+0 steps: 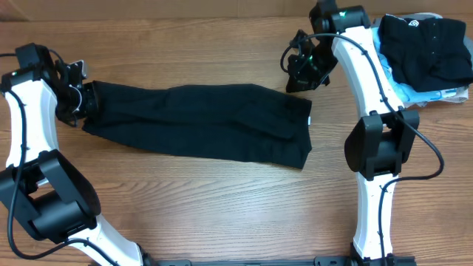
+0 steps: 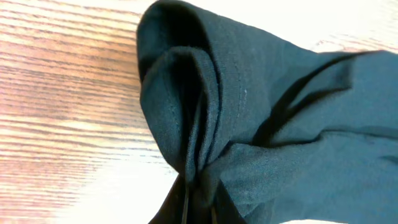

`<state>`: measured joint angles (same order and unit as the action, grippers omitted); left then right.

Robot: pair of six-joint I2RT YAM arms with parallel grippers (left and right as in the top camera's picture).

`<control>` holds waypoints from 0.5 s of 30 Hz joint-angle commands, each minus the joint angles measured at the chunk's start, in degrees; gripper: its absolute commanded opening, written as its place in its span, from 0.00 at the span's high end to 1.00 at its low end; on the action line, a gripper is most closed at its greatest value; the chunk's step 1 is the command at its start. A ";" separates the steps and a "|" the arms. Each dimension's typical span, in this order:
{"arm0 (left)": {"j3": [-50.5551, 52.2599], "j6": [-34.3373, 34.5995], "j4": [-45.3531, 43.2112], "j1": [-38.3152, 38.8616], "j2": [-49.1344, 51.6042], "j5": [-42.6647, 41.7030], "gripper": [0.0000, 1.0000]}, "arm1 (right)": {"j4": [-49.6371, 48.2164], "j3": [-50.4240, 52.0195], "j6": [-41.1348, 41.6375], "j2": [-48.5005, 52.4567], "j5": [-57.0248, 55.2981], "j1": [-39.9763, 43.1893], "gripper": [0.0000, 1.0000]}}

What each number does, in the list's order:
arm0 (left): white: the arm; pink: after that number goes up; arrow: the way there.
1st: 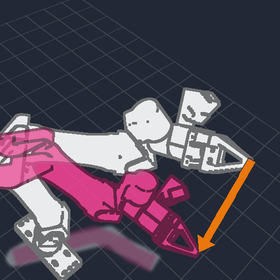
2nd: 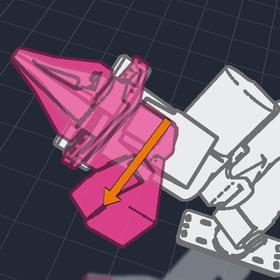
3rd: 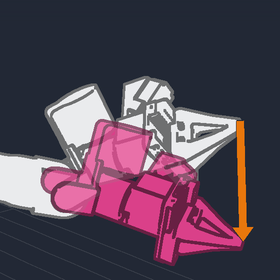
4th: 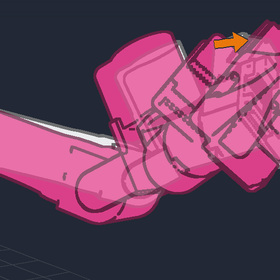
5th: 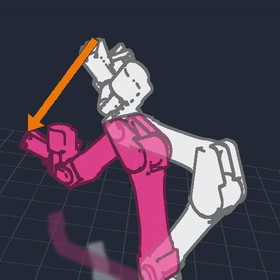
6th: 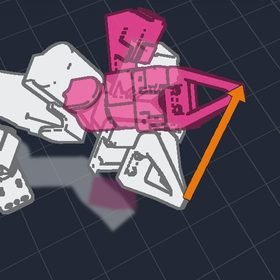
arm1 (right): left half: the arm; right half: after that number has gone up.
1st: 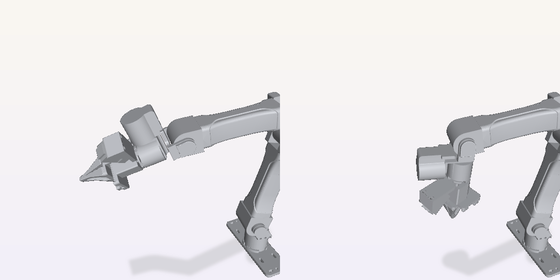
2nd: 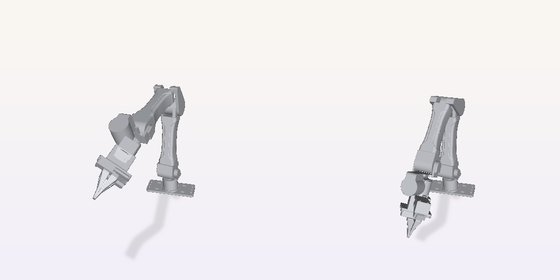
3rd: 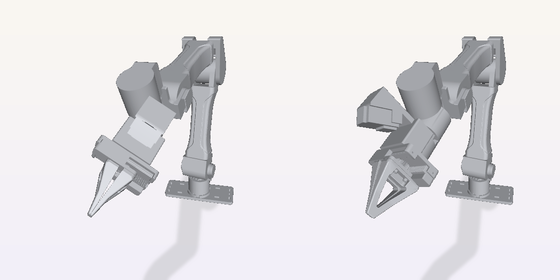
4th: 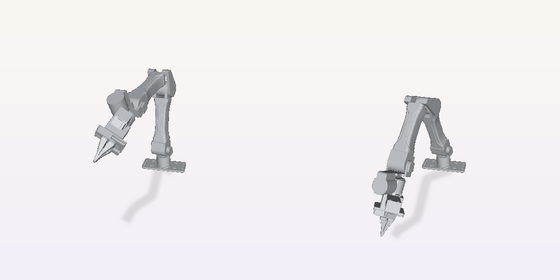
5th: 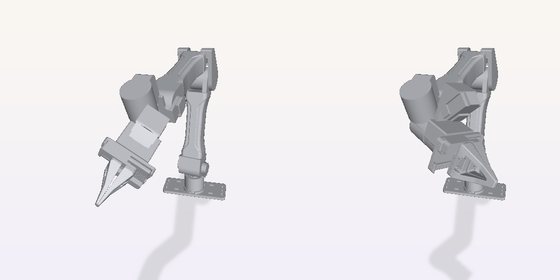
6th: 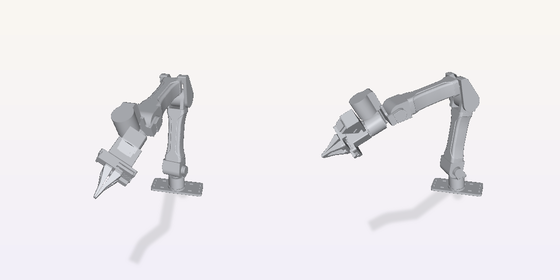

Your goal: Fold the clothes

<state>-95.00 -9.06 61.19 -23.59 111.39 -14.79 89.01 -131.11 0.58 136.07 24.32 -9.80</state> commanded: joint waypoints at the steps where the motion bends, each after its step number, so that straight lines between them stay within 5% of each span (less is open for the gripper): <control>1: -2.75 -3.56 2.29 1.49 -0.96 -0.55 0.96 | -2.45 5.75 1.62 -1.57 3.54 -0.26 0.96; 15: -3.52 -14.10 4.26 23.06 0.39 1.99 0.96 | -7.32 5.03 1.55 -1.70 4.31 2.43 0.96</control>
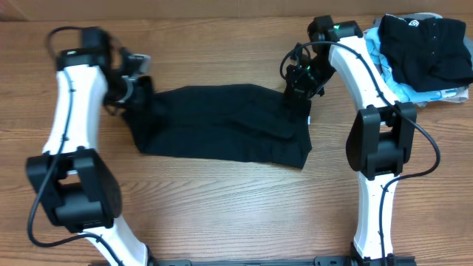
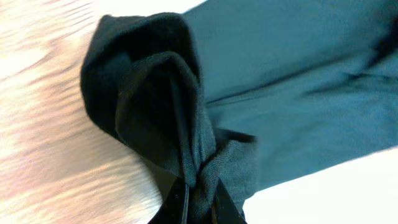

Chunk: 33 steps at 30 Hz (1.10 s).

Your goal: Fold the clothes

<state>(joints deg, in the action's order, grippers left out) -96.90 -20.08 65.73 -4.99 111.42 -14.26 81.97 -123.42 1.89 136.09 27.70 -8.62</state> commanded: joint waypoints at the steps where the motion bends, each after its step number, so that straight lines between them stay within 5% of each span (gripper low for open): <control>1: -1.62 -3.06 -0.44 5.66 0.76 2.08 0.96 | -0.26 -3.08 0.17 -1.73 0.92 1.49 0.96; 11: -1.62 0.85 -2.82 16.70 6.47 2.71 0.88 | 0.83 -9.68 -0.17 -1.73 1.14 5.49 0.96; 12: -1.62 0.81 -2.80 17.57 6.86 2.86 0.80 | 1.09 -10.40 -0.17 -1.73 1.14 6.03 0.96; 13: -1.62 0.83 -2.78 18.16 6.99 2.86 0.57 | 1.44 -11.06 -0.17 -1.73 1.14 6.62 0.96; 14: -1.62 0.83 -2.82 18.75 7.06 2.84 0.12 | 1.92 -11.78 -0.17 -1.73 1.14 7.23 0.96; 15: -1.62 0.81 -2.99 19.21 7.08 2.86 0.00 | 2.32 -12.20 -0.20 -1.73 1.14 7.72 0.95; 21: -2.10 4.07 -3.89 18.86 7.04 2.86 0.00 | 5.66 -12.92 -2.36 -1.73 3.37 10.14 0.88; 28: -10.12 10.32 0.63 14.49 6.97 2.45 0.00 | 11.80 -12.72 -6.67 -1.73 1.90 9.31 0.64; 33: -16.20 11.96 4.81 11.80 6.97 2.19 0.00 | 13.38 -12.33 -6.36 -1.64 -4.24 7.82 0.56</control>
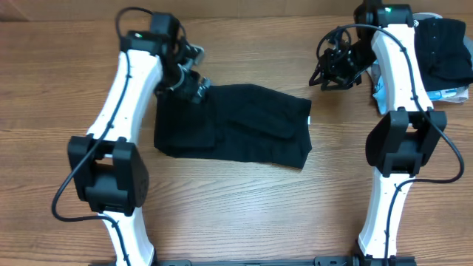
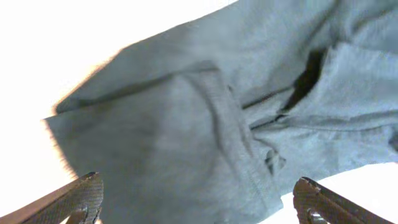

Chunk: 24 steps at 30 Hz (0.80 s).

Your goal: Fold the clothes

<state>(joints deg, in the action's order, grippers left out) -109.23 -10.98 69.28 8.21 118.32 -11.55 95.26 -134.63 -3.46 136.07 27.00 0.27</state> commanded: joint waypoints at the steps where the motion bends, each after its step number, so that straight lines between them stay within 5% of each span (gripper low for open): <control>1: -4.79 3.26 1.88 -1.90 0.07 -0.52 0.00 | 0.04 -0.70 -1.01 -1.62 -3.74 -1.31 0.55; 14: -8.00 6.73 4.70 -13.77 0.07 -0.15 0.00 | -7.58 16.04 1.77 -1.60 -8.11 -3.45 0.42; 24: -7.98 6.71 7.21 -19.71 0.07 1.64 0.00 | -12.85 19.17 8.66 -1.75 -17.79 -6.23 0.38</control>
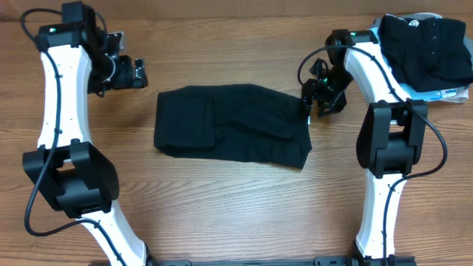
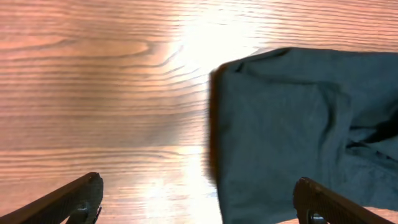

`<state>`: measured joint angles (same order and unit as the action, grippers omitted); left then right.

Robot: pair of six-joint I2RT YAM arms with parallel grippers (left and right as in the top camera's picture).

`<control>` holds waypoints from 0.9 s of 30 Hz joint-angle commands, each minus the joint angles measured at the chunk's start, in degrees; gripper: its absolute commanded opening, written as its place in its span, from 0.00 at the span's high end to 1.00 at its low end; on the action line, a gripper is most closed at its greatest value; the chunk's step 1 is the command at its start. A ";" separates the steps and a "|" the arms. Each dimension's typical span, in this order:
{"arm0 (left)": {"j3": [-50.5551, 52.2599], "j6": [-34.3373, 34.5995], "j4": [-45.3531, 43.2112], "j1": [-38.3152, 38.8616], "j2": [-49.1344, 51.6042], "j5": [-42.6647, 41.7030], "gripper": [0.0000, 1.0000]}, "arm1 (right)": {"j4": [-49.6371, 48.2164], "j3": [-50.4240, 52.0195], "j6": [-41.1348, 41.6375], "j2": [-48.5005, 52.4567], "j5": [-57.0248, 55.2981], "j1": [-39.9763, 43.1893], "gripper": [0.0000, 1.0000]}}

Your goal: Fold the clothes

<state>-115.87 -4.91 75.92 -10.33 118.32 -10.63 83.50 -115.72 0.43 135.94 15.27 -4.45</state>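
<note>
A black garment (image 1: 233,125) lies flat in the middle of the wooden table (image 1: 222,214), its left part doubled over onto itself. My left gripper (image 1: 133,72) hangs open, up and to the left of the garment's back-left corner, and holds nothing. In the left wrist view the garment's (image 2: 298,130) left edge lies ahead between the spread fingertips (image 2: 81,193), and the left gripper (image 2: 199,208) is over bare wood. My right gripper (image 1: 316,100) is at the garment's back-right corner; its jaws are too dark to read.
A pile of clothes (image 1: 425,48), with a black piece on top of light blue ones, sits at the back right corner beside the right arm. Both arm bases stand at the front edge.
My left gripper, open over the garment's folded left part, has moved left and off the cloth. My right gripper has come from up near the pile down to the garment's back-right corner.
The garment lay stretched long with my left gripper shut on its far left end. Then that end was farther right and the garment shorter. Then the end lay over the middle with the gripper open above it. Now the left gripper is off the cloth.
</note>
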 commanded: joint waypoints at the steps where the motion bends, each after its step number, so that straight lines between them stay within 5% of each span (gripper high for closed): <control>1: -1.33 0.66 0.66 -1.49 0.07 0.72 0.00 | -1.90 0.26 6.03 -1.92 -7.39 -1.97 0.38; 19: -1.29 0.66 0.76 -2.08 0.07 0.85 0.00 | 4.59 0.28 10.82 -20.83 -12.85 -3.78 0.37; 27: -1.25 0.66 0.92 -2.08 0.09 3.76 0.00 | -9.73 16.24 18.97 -23.71 -22.67 -9.07 0.37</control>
<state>-115.87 -4.58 76.75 -12.14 118.32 -8.25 76.86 -106.00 15.35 113.99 -3.64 -11.22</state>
